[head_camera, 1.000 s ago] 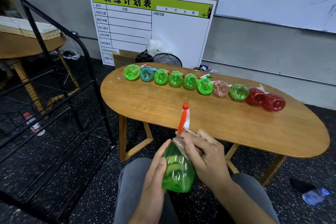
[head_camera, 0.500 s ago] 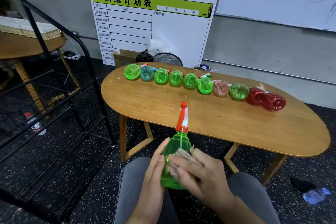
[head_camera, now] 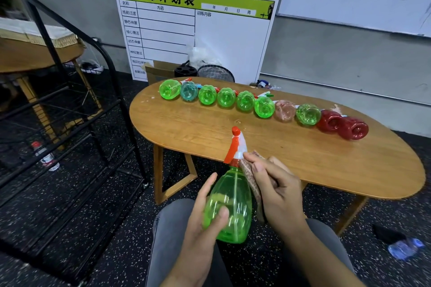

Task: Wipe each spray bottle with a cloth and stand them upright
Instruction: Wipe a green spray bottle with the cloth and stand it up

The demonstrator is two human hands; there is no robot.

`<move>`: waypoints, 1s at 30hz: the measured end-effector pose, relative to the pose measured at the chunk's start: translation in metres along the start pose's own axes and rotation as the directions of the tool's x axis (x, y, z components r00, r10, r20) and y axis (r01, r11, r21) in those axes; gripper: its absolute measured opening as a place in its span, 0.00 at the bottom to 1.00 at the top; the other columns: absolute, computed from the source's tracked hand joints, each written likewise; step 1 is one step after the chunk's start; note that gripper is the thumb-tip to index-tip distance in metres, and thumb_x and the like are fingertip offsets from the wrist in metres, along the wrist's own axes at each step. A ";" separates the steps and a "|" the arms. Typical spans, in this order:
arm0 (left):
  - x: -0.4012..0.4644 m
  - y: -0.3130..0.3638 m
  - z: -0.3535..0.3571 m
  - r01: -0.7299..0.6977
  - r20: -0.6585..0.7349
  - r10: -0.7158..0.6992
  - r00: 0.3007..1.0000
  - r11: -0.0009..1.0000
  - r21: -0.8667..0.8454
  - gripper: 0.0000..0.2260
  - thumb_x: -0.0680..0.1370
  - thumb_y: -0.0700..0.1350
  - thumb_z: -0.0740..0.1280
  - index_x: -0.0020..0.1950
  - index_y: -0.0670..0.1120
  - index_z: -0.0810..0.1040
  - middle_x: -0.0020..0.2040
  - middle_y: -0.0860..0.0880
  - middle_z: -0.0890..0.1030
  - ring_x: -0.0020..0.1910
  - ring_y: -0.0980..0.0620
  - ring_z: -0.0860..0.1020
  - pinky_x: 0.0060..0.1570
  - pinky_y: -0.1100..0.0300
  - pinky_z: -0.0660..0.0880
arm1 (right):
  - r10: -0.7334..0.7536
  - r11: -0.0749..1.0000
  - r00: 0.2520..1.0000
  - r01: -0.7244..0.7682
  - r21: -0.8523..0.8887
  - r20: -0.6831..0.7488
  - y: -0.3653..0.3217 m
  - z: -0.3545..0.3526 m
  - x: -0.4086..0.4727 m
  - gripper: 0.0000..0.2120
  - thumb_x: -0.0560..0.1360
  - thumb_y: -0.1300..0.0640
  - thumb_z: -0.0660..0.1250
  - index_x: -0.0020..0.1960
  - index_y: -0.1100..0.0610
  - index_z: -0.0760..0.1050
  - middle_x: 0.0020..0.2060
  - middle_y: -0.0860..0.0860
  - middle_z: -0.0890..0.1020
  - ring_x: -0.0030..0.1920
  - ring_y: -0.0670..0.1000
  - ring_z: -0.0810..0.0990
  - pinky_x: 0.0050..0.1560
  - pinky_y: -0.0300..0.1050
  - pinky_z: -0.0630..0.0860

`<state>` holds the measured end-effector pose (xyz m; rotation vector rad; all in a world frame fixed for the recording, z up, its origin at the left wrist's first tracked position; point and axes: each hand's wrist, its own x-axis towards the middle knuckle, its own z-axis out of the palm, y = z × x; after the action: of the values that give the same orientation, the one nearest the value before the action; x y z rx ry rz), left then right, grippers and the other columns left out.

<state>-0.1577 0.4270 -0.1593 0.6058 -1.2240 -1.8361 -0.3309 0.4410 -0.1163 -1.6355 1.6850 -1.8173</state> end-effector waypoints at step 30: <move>0.002 0.003 -0.001 0.043 -0.075 -0.048 0.996 0.996 -0.074 0.22 0.83 0.51 0.62 0.77 0.54 0.72 0.70 0.48 0.82 0.69 0.47 0.80 0.62 0.54 0.81 | -0.101 0.972 0.983 0.131 -0.195 0.156 0.000 0.008 -0.021 0.16 0.83 0.46 0.64 0.67 0.46 0.82 0.39 0.45 0.73 0.38 0.46 0.74 0.39 0.35 0.69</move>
<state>-0.1573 0.4239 -0.1564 0.6627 -1.0962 -1.8690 -0.3169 0.4513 -0.1300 -1.9359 1.7961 -1.5709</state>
